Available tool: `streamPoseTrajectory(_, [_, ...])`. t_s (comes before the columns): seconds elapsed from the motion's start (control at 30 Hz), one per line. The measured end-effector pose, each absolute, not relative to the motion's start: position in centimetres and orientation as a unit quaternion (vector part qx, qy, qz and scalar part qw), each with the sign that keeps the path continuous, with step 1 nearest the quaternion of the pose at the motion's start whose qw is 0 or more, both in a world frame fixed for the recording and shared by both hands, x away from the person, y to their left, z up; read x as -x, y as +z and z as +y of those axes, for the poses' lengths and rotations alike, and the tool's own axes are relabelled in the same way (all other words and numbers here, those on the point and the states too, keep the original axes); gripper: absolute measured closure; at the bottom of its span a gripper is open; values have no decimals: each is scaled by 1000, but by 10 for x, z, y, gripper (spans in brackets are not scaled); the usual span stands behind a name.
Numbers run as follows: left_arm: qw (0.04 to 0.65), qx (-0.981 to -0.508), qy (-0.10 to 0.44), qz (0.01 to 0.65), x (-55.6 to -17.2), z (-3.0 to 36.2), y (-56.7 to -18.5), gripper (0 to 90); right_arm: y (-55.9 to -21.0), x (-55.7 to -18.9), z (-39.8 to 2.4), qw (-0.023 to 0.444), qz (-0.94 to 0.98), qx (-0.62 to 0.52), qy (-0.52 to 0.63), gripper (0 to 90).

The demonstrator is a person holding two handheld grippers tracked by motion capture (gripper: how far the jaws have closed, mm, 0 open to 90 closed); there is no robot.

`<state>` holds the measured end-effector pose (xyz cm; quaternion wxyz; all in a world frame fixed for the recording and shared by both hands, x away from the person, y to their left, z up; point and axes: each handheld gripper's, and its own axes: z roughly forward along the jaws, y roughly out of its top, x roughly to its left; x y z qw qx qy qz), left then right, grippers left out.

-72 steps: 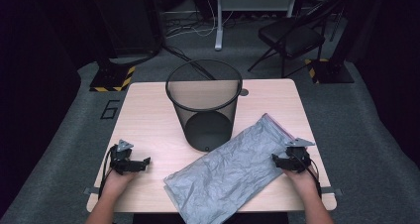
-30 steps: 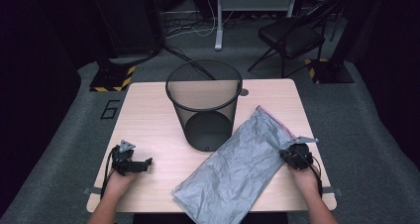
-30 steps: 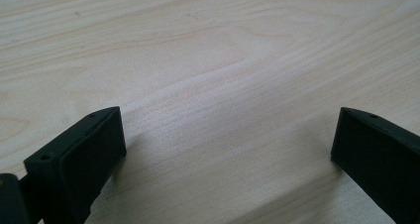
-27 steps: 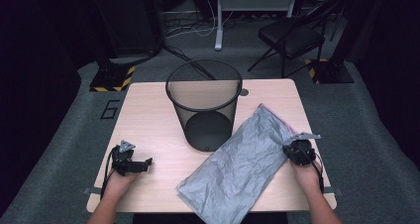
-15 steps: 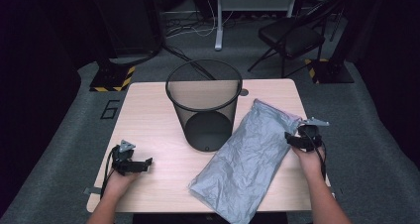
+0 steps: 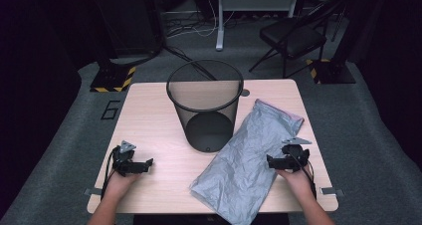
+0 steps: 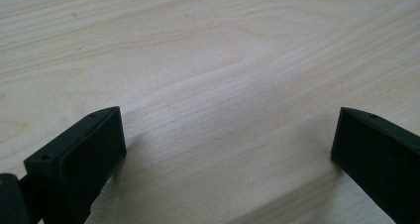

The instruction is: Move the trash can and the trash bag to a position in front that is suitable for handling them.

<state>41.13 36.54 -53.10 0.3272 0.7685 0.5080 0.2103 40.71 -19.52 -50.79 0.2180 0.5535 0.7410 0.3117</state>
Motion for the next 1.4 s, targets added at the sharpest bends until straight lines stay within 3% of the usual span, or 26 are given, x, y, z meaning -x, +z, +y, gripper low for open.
streamPoseTrajectory(0.33, [327, -770, 209, 507, -411, 366, -531, 0, -522, -412, -187, 247, 735, -573, 266, 0])
streamPoseTrajectory(0.6, [327, -770, 209, 507, -411, 366, -531, 0, -525, -414, -190, 224, 735, -571, 289, 0])
streamPoseTrajectory(0.8, [328, -769, 211, 507, -411, 365, -531, 1, -521, -412, -186, 213, 763, -526, 311, 236])
streamPoseTrajectory(0.9, [328, -769, 211, 507, -411, 365, -531, 2, -517, -411, -183, 201, 781, -498, 319, 435])
streamPoseTrajectory(0.93, [328, -769, 211, 507, -411, 365, -531, 2, -517, -411, -183, 201, 781, -498, 319, 435])
streamPoseTrajectory(0.97, [327, -768, 212, 508, -411, 365, -531, 2, -516, -411, -181, 194, 789, -486, 321, 536])
streamPoseTrajectory(1.0, [327, -768, 212, 508, -411, 365, -531, 4, -516, -411, -181, 194, 789, -486, 321, 536])
streamPoseTrajectory(1.03, [327, -769, 210, 508, -411, 365, -531, 12, -515, -412, -179, 186, 796, -478, 322, 636])
streamPoseTrajectory(1.07, [326, -772, 209, 504, -411, 365, -530, 12, -515, -412, -179, 186, 796, -478, 322, 636])
streamPoseTrajectory(1.13, [329, -776, 203, 499, -410, 363, -526, 101, -514, -413, -180, 177, 803, -469, 323, 766])
streamPoseTrajectory(1.2, [329, -783, 196, 489, -409, 360, -524, 185, -513, -415, -183, 167, 805, -468, 324, 819])
streamPoseTrajectory(1.27, [350, -788, 162, 481, -410, 357, -521, 205, -512, -416, -186, 161, 803, -474, 323, 842])
streamPoseTrajectory(1.33, [362, -792, 131, 474, -411, 353, -517, 291, -512, -417, -189, 160, 801, -478, 322, 849])
streamPoseTrajectory(1.4, [365, -792, 129, 472, -410, 350, -514, 291, -512, -417, -190, 160, 800, -480, 322, 850])
